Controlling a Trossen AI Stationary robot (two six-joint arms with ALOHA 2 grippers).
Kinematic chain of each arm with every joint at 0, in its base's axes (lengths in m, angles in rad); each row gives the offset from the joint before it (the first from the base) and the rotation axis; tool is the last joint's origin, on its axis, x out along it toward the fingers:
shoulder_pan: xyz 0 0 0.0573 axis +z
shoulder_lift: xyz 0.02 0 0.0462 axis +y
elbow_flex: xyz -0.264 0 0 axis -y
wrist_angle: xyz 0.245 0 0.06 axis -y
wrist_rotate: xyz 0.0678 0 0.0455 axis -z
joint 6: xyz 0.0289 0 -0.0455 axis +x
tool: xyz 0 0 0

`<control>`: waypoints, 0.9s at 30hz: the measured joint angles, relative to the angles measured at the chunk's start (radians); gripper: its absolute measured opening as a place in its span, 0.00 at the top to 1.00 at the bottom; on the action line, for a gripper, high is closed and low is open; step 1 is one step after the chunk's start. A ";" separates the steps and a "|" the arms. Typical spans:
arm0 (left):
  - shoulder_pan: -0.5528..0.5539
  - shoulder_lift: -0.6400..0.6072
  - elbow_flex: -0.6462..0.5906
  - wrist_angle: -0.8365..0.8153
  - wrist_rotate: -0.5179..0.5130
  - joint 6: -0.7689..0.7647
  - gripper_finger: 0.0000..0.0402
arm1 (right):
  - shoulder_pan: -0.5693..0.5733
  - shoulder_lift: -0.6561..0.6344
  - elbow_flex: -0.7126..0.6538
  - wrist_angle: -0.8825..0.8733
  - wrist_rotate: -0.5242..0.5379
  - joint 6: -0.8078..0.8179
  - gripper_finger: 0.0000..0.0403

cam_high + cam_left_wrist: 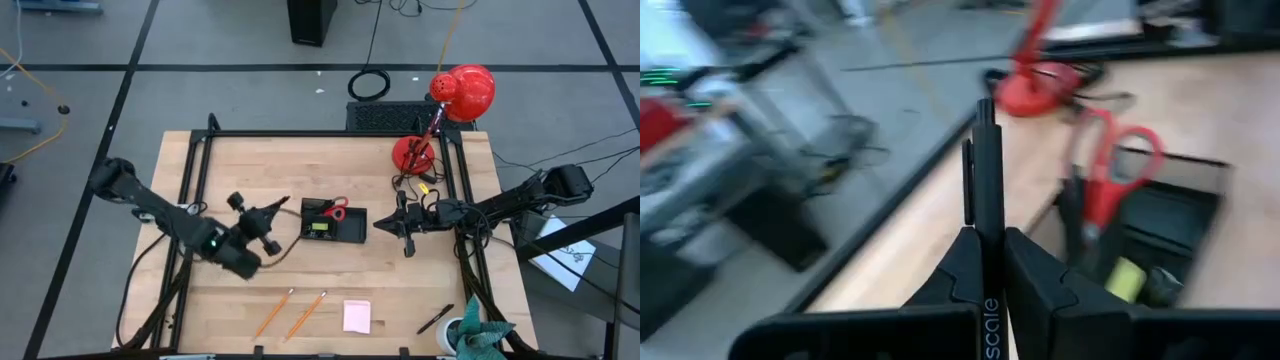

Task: Pick and place office supplies into organizer
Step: Put the black pen into the black desk organizer

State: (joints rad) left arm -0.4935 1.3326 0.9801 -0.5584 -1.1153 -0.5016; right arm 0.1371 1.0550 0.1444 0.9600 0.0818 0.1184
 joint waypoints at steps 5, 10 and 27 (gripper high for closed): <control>0.132 -0.103 -0.197 0.626 0.357 0.520 0.94 | 0.000 0.000 0.000 0.001 0.000 -0.006 0.99; 0.311 -0.117 -0.340 1.075 0.729 0.735 0.95 | 0.000 0.000 0.000 -0.004 0.000 -0.001 0.99; 0.639 0.280 -0.420 1.673 1.307 0.622 0.93 | 0.000 0.000 0.000 0.000 0.029 -0.029 0.99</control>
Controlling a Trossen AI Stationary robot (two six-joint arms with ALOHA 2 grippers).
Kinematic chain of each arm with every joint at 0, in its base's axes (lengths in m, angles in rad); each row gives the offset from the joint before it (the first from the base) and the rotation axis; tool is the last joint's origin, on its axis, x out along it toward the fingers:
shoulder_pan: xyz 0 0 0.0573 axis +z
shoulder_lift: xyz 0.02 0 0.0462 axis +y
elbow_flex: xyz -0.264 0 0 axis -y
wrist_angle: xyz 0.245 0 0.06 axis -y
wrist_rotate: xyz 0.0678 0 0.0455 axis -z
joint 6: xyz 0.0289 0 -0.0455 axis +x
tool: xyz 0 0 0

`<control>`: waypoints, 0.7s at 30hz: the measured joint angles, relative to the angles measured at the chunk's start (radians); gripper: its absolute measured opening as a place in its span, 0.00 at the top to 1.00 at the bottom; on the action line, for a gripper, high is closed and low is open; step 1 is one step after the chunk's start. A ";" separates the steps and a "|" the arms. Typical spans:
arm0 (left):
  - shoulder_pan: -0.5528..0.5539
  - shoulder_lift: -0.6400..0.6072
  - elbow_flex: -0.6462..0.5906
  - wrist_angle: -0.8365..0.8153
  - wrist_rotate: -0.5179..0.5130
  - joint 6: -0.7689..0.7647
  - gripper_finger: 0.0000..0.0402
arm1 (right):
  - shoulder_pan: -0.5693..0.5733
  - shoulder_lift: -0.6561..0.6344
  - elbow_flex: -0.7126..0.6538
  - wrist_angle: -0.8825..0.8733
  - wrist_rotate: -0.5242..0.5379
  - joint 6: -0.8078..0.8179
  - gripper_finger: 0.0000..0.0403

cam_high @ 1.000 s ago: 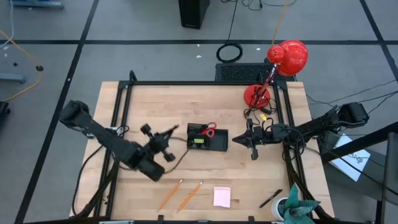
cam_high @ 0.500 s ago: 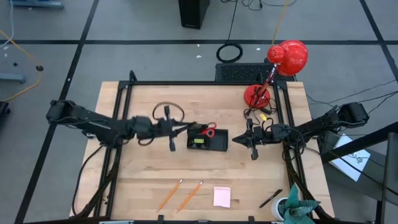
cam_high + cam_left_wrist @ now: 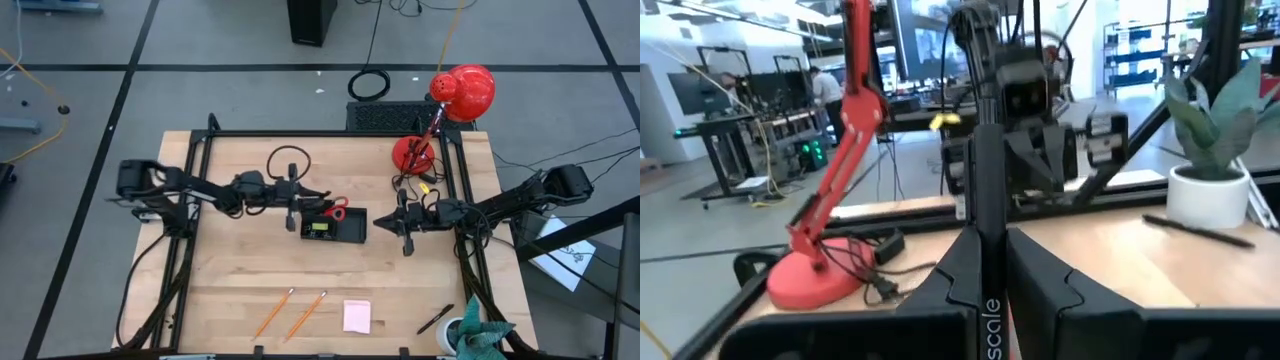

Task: Pick and place office supplies into organizer
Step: Put the black pen into the black desk organizer

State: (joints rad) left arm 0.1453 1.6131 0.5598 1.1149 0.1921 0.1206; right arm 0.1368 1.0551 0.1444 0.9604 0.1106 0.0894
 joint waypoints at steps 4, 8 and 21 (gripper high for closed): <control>0.000 0.095 0.000 0.068 0.001 -0.027 0.93 | 0.000 0.000 0.000 0.000 -0.001 0.001 0.99; 0.000 0.152 0.000 0.090 -0.005 -0.029 0.93 | 0.000 0.000 0.000 0.001 -0.001 0.000 0.99; 0.011 0.253 0.003 0.107 -0.010 -0.044 0.93 | 0.000 0.000 0.000 0.008 0.001 0.001 0.99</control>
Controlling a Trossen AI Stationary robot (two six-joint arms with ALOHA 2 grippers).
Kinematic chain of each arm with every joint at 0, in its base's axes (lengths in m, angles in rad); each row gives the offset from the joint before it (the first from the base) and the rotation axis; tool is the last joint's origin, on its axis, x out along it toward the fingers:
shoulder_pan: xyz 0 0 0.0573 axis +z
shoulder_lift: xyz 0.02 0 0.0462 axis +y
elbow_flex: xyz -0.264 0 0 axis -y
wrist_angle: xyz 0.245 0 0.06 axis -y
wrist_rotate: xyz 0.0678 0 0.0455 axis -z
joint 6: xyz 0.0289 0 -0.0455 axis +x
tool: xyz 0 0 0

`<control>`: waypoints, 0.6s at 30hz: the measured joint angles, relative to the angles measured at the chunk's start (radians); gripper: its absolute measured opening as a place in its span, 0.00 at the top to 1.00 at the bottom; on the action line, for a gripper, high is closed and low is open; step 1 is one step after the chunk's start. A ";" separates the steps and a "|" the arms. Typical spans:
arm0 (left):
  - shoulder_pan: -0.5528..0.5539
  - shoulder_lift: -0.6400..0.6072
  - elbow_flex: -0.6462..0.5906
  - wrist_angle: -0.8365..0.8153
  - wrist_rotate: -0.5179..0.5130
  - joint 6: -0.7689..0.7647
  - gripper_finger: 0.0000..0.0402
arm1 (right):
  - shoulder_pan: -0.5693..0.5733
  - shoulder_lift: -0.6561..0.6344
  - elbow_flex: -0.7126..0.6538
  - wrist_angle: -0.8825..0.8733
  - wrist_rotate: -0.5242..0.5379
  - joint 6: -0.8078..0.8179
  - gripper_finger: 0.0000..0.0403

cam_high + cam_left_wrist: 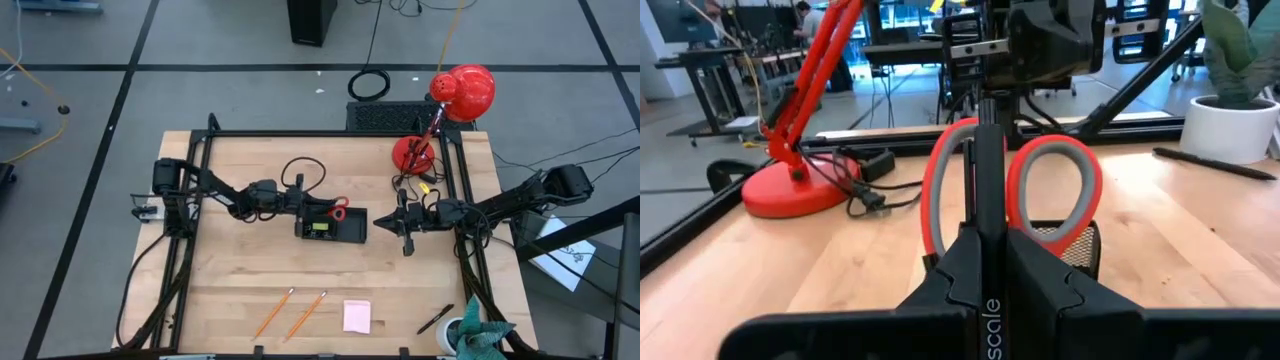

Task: Pick and place office supplies into organizer
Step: Put the black pen into the black desk organizer

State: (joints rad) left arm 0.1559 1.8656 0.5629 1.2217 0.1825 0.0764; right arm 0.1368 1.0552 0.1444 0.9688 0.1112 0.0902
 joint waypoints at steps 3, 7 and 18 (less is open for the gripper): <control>0.008 0.000 0.000 -0.006 0.000 -0.007 0.93 | 0.000 0.000 0.000 0.000 -0.001 0.001 0.99; 0.017 0.000 0.000 -0.009 0.000 -0.019 0.93 | 0.000 0.000 0.000 0.000 -0.002 0.002 0.99; 0.035 0.000 0.000 -0.015 0.007 -0.111 0.74 | 0.000 0.000 0.000 -0.001 -0.003 0.002 0.99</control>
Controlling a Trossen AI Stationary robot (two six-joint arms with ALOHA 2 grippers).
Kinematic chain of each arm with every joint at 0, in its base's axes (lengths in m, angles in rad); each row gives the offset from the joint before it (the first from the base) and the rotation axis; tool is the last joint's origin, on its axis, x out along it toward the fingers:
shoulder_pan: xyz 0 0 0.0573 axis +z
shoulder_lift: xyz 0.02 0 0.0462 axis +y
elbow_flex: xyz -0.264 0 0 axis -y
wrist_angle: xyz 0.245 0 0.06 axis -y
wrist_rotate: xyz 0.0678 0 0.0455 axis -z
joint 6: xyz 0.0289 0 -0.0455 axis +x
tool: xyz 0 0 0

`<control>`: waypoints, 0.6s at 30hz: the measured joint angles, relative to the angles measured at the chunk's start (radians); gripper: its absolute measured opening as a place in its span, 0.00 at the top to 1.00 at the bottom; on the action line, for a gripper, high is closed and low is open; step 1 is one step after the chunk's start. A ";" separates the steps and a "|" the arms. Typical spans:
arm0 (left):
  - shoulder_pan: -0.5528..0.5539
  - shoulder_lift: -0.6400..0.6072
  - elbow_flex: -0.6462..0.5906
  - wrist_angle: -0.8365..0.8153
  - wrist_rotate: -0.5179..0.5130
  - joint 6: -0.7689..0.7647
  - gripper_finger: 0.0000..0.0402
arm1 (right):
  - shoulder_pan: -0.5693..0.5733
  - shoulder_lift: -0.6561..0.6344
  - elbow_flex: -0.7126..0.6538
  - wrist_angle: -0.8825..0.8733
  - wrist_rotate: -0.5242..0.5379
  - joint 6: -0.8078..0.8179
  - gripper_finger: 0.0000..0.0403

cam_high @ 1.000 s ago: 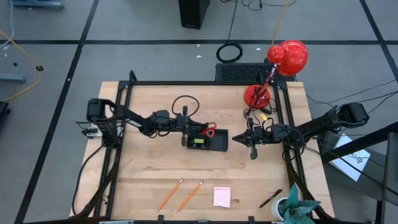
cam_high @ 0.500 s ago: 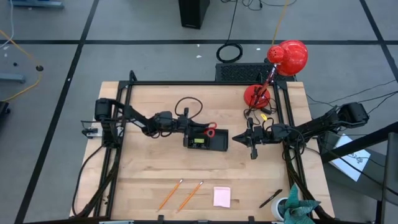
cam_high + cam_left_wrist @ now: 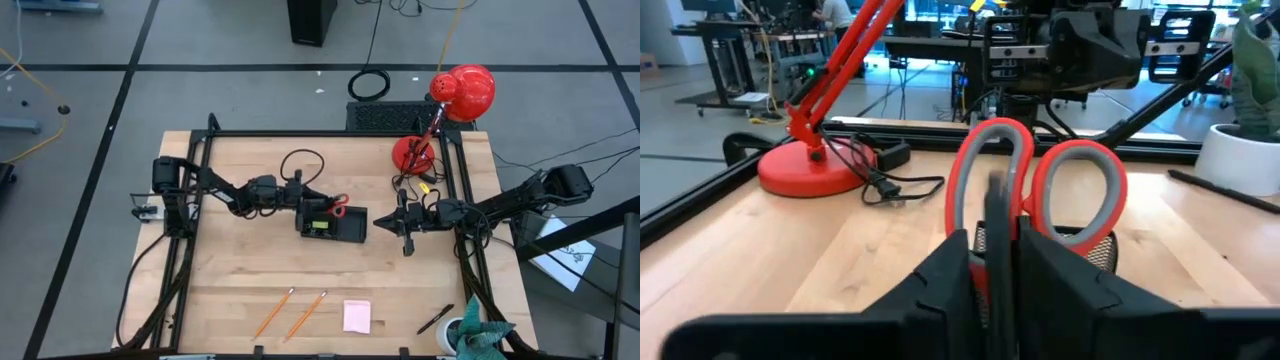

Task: Pick and place office supplies into organizer
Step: Put the black pen into the black desk organizer, then put the yellow pencil into the black desk organizer

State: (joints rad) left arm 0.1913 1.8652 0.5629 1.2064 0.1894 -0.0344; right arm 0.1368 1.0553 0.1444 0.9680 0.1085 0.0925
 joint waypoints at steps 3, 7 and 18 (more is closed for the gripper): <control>-0.009 0.000 0.000 -0.001 0.002 0.008 0.69 | 0.000 0.000 0.000 0.000 0.000 0.000 0.99; -0.028 -0.024 -0.003 -0.003 0.026 0.024 0.65 | 0.000 0.000 0.000 0.000 -0.001 0.000 0.99; -0.424 -0.391 0.150 -1.013 -0.521 -0.080 0.74 | 0.000 0.000 0.000 -0.009 -0.005 0.000 0.99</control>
State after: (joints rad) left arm -0.2325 1.4741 0.7124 0.1932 -0.3311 -0.1147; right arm 0.1368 1.0552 0.1444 0.9595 0.1040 0.0925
